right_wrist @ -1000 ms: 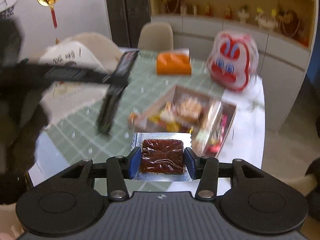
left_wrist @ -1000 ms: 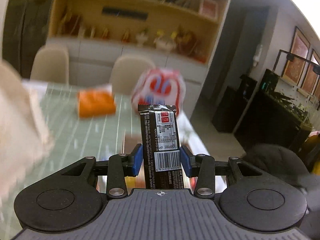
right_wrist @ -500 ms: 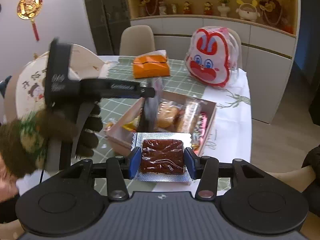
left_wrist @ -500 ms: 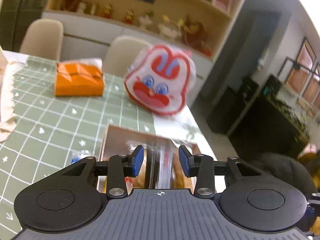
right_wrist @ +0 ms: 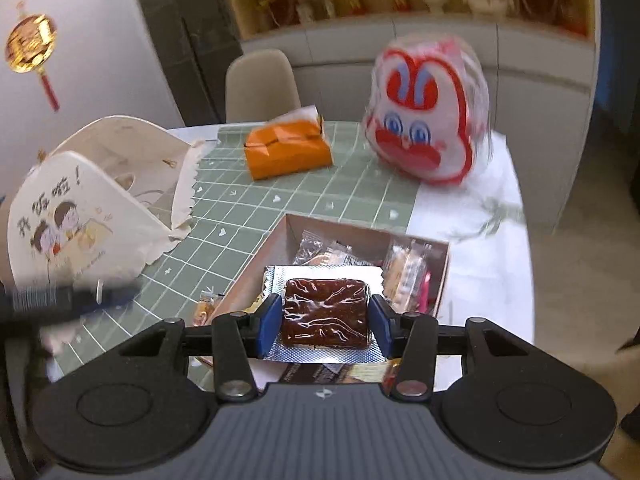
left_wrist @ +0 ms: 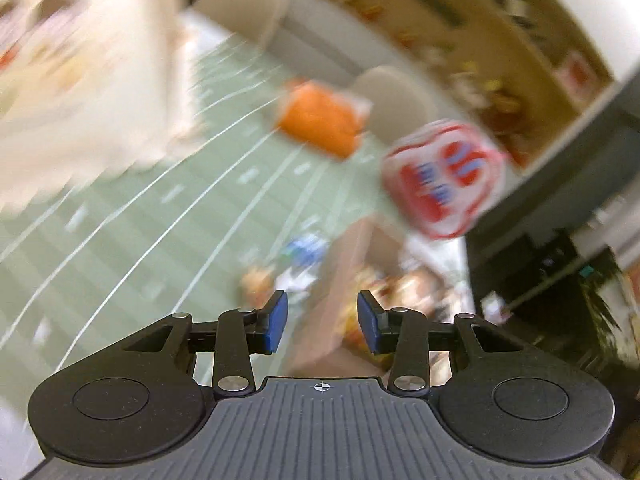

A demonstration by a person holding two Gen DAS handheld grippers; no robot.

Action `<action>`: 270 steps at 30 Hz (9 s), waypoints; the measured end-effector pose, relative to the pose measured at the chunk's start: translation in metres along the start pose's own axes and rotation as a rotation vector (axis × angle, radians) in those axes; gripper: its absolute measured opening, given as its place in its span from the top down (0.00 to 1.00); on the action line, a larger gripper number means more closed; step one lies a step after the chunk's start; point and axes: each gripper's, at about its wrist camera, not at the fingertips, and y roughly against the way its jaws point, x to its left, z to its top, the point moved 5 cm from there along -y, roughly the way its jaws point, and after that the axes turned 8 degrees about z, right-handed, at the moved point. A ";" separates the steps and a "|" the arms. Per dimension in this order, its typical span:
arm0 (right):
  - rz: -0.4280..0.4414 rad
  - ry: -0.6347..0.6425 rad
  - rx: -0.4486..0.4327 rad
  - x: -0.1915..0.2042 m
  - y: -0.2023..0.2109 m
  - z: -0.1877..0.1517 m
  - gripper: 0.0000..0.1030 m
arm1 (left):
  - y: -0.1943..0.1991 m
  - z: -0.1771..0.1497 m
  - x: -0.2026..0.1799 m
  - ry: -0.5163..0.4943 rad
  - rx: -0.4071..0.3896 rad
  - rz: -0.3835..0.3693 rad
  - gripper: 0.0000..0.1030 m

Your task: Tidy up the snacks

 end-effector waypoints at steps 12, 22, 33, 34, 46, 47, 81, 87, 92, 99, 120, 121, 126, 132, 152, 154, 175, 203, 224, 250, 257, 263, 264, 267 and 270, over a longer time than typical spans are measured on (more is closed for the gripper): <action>-0.037 0.131 0.106 0.036 -0.042 0.033 0.46 | 0.002 -0.052 0.093 0.161 0.100 0.149 0.59; 0.087 0.229 0.440 0.111 -0.180 0.068 0.51 | 0.025 -0.070 0.097 0.183 0.059 0.190 0.60; 0.203 0.221 0.684 0.147 -0.253 0.006 0.71 | 0.051 -0.101 0.131 0.328 0.039 0.274 0.60; 0.284 0.188 0.713 0.154 -0.246 0.006 0.71 | 0.051 -0.100 0.131 0.327 0.036 0.275 0.60; 0.182 0.232 0.451 0.102 -0.144 0.055 0.68 | -0.008 -0.005 0.022 -0.303 0.048 0.066 0.60; 0.171 0.222 0.428 0.095 -0.135 0.053 0.65 | -0.021 0.004 0.013 -0.342 0.064 0.070 0.60; 0.279 0.217 0.415 0.082 -0.056 -0.106 0.54 | -0.152 0.024 -0.077 -0.784 0.194 0.053 0.89; 0.273 0.228 0.453 0.087 -0.059 -0.122 0.54 | -0.146 0.016 -0.075 -0.814 0.216 0.033 0.86; 0.257 0.232 0.441 0.084 -0.057 -0.121 0.54 | -0.146 0.022 -0.064 -0.825 0.144 0.147 0.73; 0.249 0.275 0.357 0.080 -0.049 -0.078 0.54 | -0.147 0.018 -0.060 -0.773 0.175 0.131 0.75; 0.139 0.080 0.178 0.032 -0.092 0.054 0.54 | -0.143 0.015 -0.052 -0.699 0.231 0.046 0.77; 0.135 0.089 0.184 0.032 -0.093 0.052 0.54 | -0.143 0.015 -0.053 -0.717 0.232 0.044 0.77; 0.120 0.135 0.212 0.035 -0.097 0.049 0.54 | -0.140 0.015 -0.052 -0.790 0.160 0.163 0.53; 0.127 0.338 0.278 0.065 -0.136 0.071 0.61 | -0.102 0.032 -0.003 -0.535 0.067 0.289 0.58; -0.278 0.991 0.629 0.116 -0.294 0.014 0.95 | 0.032 -0.060 0.106 0.102 0.033 0.193 0.58; -0.237 0.978 0.652 0.121 -0.283 0.005 0.95 | 0.040 -0.060 0.110 0.103 0.018 0.177 0.58; 0.226 0.479 0.509 0.137 -0.091 -0.049 0.88 | 0.027 -0.080 0.018 -0.163 -0.007 0.100 0.58; 0.415 0.511 0.316 0.090 -0.092 -0.011 0.56 | 0.006 -0.149 -0.017 0.034 0.008 0.498 0.59; 0.358 0.658 0.491 0.147 -0.185 -0.073 0.72 | 0.078 -0.176 0.034 0.336 -0.055 0.496 0.59; 0.503 0.684 0.312 0.137 -0.108 -0.073 0.55 | 0.070 -0.152 0.037 0.350 -0.061 0.459 0.61; 0.360 0.708 0.361 0.147 -0.171 -0.062 0.53 | 0.101 -0.136 0.021 0.286 -0.134 0.473 0.62; 0.398 0.694 0.457 0.157 -0.190 -0.075 0.77 | 0.120 -0.132 0.022 0.312 -0.177 0.480 0.62; 0.414 0.697 0.472 0.161 -0.188 -0.079 0.80 | 0.120 -0.133 0.023 0.315 -0.177 0.480 0.62; 0.449 0.722 0.487 0.171 -0.178 -0.090 0.84 | 0.118 -0.134 0.027 0.332 -0.169 0.466 0.62; 0.485 0.723 0.516 0.174 -0.165 -0.100 0.84 | 0.116 -0.132 0.026 0.327 -0.164 0.451 0.62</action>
